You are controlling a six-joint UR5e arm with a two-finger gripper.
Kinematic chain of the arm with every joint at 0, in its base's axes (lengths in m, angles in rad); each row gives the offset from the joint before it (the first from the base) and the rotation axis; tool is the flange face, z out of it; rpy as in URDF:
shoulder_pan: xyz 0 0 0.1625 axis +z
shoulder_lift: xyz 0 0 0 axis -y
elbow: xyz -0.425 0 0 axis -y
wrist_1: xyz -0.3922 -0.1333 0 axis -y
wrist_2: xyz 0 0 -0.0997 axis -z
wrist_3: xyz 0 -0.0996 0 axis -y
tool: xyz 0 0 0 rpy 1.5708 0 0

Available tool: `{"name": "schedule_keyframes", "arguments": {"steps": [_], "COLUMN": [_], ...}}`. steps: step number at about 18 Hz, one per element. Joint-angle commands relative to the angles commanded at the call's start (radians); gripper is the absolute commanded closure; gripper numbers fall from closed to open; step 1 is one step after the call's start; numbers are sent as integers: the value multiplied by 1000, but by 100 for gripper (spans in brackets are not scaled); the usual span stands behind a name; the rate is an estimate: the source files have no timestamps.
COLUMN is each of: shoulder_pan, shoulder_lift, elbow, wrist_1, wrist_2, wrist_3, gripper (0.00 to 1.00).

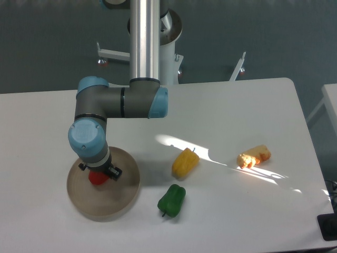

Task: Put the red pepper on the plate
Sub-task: 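Open the gripper to release the red pepper on the plate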

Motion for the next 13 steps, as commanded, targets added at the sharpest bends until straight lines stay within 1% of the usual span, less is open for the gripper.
{"name": "schedule_keyframes", "arguments": {"steps": [13], "shoulder_pan": [0], "shoulder_lift": [-9], "elbow": [8], "wrist_1": [0], "wrist_2": [6], "wrist_3": [0], "gripper": [35]}}
